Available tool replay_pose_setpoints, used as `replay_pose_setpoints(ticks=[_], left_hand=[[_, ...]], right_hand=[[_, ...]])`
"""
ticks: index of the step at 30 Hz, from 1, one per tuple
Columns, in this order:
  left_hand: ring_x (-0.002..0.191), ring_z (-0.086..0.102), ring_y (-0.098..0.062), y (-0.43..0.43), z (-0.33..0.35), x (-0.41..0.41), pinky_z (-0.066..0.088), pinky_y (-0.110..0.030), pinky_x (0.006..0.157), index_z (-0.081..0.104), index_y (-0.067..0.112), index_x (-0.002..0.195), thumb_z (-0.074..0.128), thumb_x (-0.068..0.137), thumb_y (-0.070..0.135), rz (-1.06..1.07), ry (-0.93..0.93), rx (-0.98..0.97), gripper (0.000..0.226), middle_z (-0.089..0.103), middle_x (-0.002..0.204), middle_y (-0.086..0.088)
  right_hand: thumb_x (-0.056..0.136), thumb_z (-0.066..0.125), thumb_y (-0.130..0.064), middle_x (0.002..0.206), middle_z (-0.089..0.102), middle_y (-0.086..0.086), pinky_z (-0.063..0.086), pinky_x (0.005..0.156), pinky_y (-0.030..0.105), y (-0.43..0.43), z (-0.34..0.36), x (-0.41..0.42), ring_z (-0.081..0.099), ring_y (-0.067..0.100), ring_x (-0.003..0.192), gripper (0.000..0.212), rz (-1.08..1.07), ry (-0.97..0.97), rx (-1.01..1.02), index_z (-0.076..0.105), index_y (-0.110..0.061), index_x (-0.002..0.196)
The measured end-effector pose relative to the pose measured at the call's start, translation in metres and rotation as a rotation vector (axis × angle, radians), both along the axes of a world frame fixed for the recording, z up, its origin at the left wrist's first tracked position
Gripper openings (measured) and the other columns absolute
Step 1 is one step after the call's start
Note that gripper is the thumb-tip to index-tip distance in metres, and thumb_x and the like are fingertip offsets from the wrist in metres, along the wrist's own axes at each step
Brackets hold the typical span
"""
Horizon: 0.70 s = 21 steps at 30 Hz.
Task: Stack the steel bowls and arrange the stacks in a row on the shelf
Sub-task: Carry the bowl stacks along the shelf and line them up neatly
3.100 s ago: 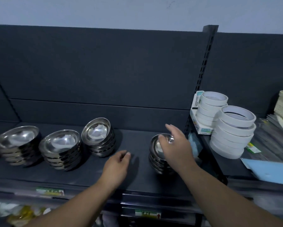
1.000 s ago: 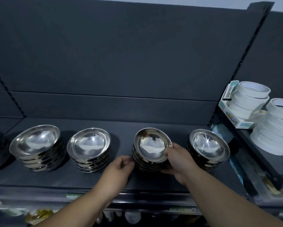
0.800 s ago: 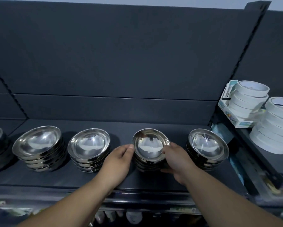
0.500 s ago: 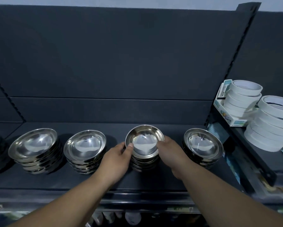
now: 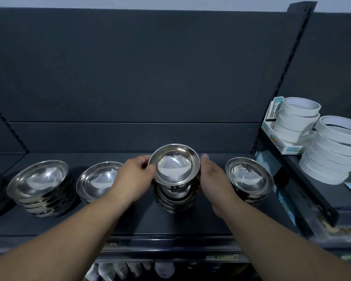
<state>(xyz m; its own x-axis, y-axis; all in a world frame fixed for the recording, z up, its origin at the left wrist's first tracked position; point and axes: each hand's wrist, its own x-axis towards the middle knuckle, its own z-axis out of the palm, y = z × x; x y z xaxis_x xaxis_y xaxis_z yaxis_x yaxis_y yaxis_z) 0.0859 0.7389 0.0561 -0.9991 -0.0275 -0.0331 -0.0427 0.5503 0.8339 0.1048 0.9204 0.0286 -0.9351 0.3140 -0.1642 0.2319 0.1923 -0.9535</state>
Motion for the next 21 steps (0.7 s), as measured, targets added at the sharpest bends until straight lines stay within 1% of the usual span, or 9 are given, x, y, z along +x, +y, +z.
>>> replay_pose_setpoints(ticks=[2,3,4,6,8,13,17,19,21], left_hand=[[0.081,0.071,-0.014,-0.001,0.004,-0.003,0.057,-0.036,0.085,0.073,0.027,0.101,0.054,0.084,0.026,0.021,0.03,-0.023,0.026,0.076,0.079,0.007],[0.081,0.07,-0.013,-0.001,0.005,-0.005,0.056,-0.033,0.084,0.074,0.026,0.101,0.053,0.086,0.025,0.031,0.047,-0.052,0.025,0.075,0.08,0.006],[0.081,0.07,-0.012,-0.001,0.007,-0.006,0.054,-0.03,0.082,0.074,0.027,0.1,0.053,0.087,0.024,0.035,0.059,-0.078,0.025,0.075,0.08,0.007],[0.084,0.069,-0.013,0.001,0.008,-0.007,0.052,-0.027,0.081,0.073,0.029,0.101,0.053,0.088,0.026,0.025,0.061,-0.12,0.024,0.075,0.082,0.008],[0.086,0.069,-0.014,0.002,0.006,-0.006,0.051,-0.026,0.082,0.073,0.029,0.105,0.054,0.088,0.028,0.01,0.054,-0.162,0.024,0.075,0.084,0.008],[0.088,0.068,-0.019,0.001,-0.001,-0.005,0.052,-0.029,0.084,0.073,0.026,0.108,0.053,0.089,0.024,-0.01,0.033,-0.212,0.028,0.075,0.087,0.003],[0.085,0.069,-0.019,-0.001,-0.009,-0.004,0.053,-0.03,0.084,0.073,0.025,0.108,0.053,0.089,0.022,-0.013,0.019,-0.201,0.027,0.075,0.086,0.002],[0.084,0.069,-0.019,0.0,-0.014,-0.004,0.053,-0.029,0.083,0.073,0.024,0.107,0.053,0.09,0.023,-0.024,0.014,-0.206,0.027,0.075,0.085,0.002],[0.085,0.069,-0.019,0.002,-0.018,-0.003,0.052,-0.028,0.083,0.073,0.023,0.108,0.052,0.09,0.025,-0.03,0.01,-0.211,0.027,0.075,0.087,0.001]], right_hand=[[0.097,0.029,-0.056,0.115,0.067,0.003,0.046,0.097,0.035,0.003,-0.005,0.003,0.062,0.026,0.112,0.06,-0.028,0.018,0.077,0.062,-0.012,0.12],[0.101,0.031,-0.048,0.11,0.065,0.005,0.041,0.09,0.027,0.005,-0.007,0.007,0.061,0.028,0.112,0.051,0.002,0.0,0.194,0.059,-0.008,0.12],[0.103,0.037,-0.041,0.109,0.065,0.009,0.038,0.081,0.025,0.006,-0.011,0.01,0.06,0.03,0.111,0.041,0.056,-0.038,0.315,0.055,-0.008,0.12],[0.098,0.051,-0.037,0.112,0.067,0.012,0.041,0.077,0.027,0.007,-0.019,0.014,0.062,0.032,0.108,0.037,0.166,-0.126,0.48,0.05,-0.011,0.125],[0.093,0.057,-0.035,0.111,0.07,0.011,0.047,0.081,0.031,0.006,-0.026,0.014,0.064,0.031,0.106,0.037,0.197,-0.163,0.554,0.051,-0.013,0.123],[0.091,0.061,-0.024,0.112,0.071,0.005,0.041,0.081,0.022,0.012,-0.024,0.008,0.065,0.021,0.104,0.028,0.096,-0.059,0.436,0.068,-0.016,0.117],[0.09,0.061,-0.02,0.104,0.075,-0.003,0.052,0.091,0.03,0.015,-0.029,0.006,0.068,0.014,0.099,0.025,0.057,-0.014,0.237,0.074,-0.021,0.111],[0.092,0.059,-0.021,0.085,0.074,-0.009,0.053,0.075,0.028,0.015,-0.033,0.006,0.066,0.008,0.078,0.023,0.059,-0.016,0.157,0.075,-0.024,0.108],[0.095,0.056,-0.022,0.066,0.065,-0.014,0.045,0.061,0.025,0.014,-0.035,0.005,0.056,0.002,0.059,0.022,0.052,-0.01,0.112,0.075,-0.029,0.103]])
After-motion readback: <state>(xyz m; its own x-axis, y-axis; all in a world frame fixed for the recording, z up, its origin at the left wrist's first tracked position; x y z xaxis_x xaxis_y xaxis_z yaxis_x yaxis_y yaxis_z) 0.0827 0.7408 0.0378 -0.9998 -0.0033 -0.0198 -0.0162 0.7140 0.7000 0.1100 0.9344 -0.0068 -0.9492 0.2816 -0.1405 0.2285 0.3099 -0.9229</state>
